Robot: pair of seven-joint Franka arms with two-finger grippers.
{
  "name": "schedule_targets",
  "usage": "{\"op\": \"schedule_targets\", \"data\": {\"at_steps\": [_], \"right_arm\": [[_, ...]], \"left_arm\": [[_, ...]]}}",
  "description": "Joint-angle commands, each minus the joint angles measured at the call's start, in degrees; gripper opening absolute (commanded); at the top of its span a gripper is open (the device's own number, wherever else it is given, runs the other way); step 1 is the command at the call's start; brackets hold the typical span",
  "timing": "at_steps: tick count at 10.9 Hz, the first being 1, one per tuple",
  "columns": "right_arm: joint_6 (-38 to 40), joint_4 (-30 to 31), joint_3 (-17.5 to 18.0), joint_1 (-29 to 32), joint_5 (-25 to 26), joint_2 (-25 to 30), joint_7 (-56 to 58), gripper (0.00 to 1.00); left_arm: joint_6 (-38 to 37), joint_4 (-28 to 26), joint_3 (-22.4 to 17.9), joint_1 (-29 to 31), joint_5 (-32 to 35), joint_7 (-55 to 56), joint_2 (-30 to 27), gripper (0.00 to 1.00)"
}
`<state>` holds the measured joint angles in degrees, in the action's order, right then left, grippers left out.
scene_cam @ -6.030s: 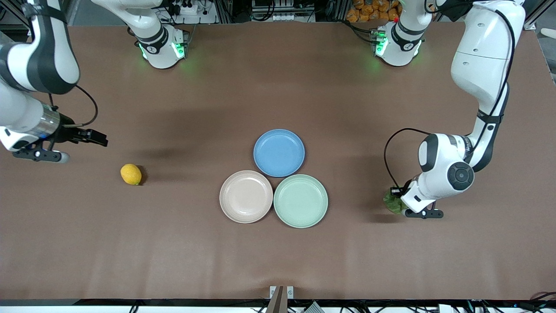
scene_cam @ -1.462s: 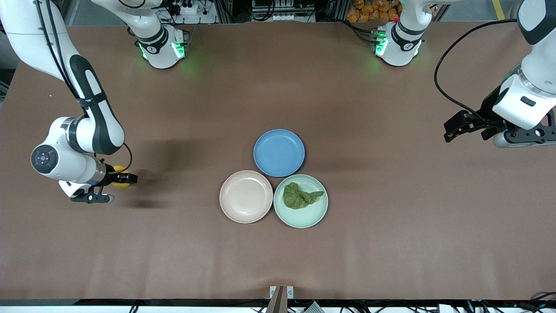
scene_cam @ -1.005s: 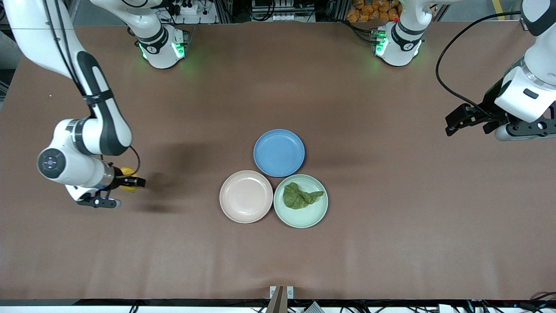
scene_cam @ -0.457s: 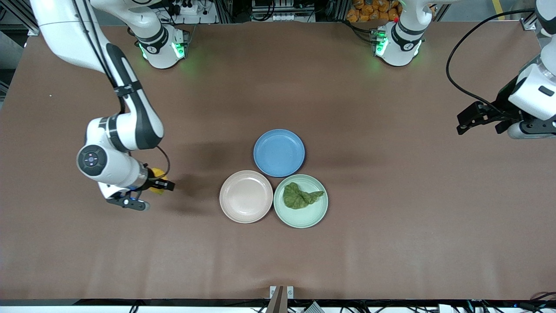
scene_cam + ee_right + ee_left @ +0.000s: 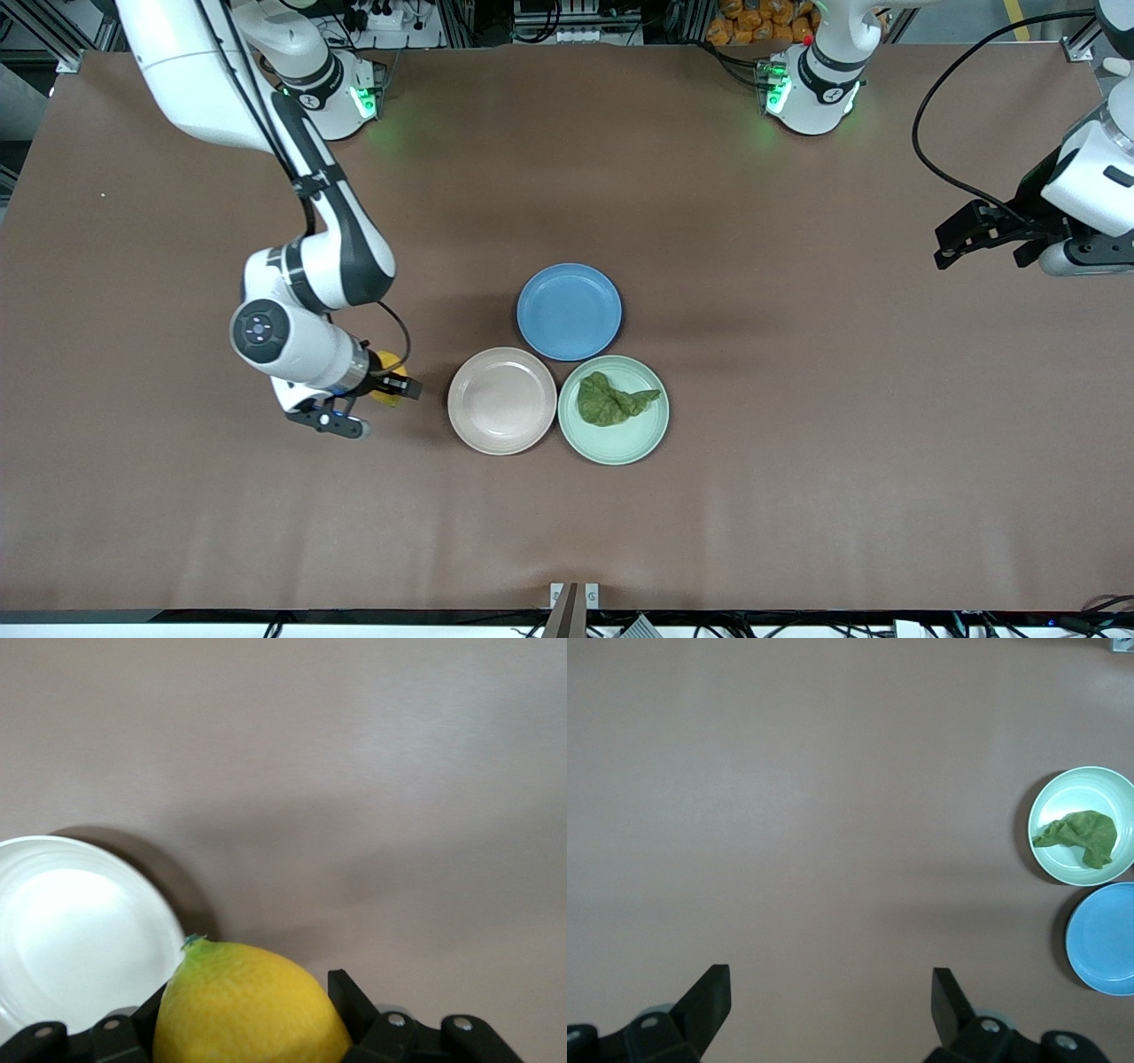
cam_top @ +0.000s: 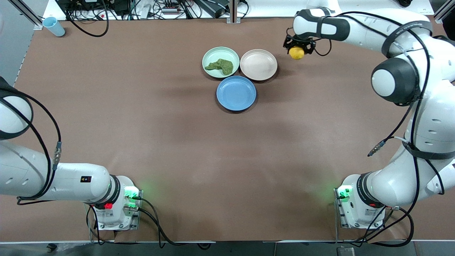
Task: Place lemon and lettuce in plates
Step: 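Lift the lemon with the right gripper and carry it over the beige plate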
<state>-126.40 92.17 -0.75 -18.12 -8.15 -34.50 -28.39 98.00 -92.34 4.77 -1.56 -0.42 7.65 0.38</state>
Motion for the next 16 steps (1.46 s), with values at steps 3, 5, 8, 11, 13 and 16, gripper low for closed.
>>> {"op": "schedule_targets", "data": {"at_steps": [3,5,8,11,13,16], "right_arm": [[0.3,-8.3,-0.2,-5.4,-3.1,-6.1,-1.4,0.38],[0.2,-11.6,-0.2,-6.7,-3.0,-8.7,-1.5,0.39],[-2.4,-12.9,-0.3,-8.3,-3.0,-10.9,-1.5,0.39],[-11.0,-12.9,-0.3,-10.3,-3.0,-13.4,-1.9,0.4],[-12.0,-12.9,-0.3,-10.8,-3.0,-13.8,-4.2,0.42],[-11.9,-12.9,-0.3,-10.8,-2.5,-13.8,-3.6,0.53]], "left_arm": [[-1.1,-0.5,0.9,-0.3,1.2,-0.4,-0.6,1.0],[-1.3,-0.4,0.9,-0.4,1.2,-0.4,-0.6,1.0],[-1.3,-0.4,0.9,-0.4,1.2,-0.4,-0.5,1.0],[-1.3,-0.4,0.9,-0.3,1.2,-0.5,-0.5,1.0],[-1.3,-0.4,0.9,-0.3,1.2,-0.5,-0.5,1.0],[-1.3,-0.5,0.9,-0.3,1.2,-0.5,-0.5,1.0]]}}
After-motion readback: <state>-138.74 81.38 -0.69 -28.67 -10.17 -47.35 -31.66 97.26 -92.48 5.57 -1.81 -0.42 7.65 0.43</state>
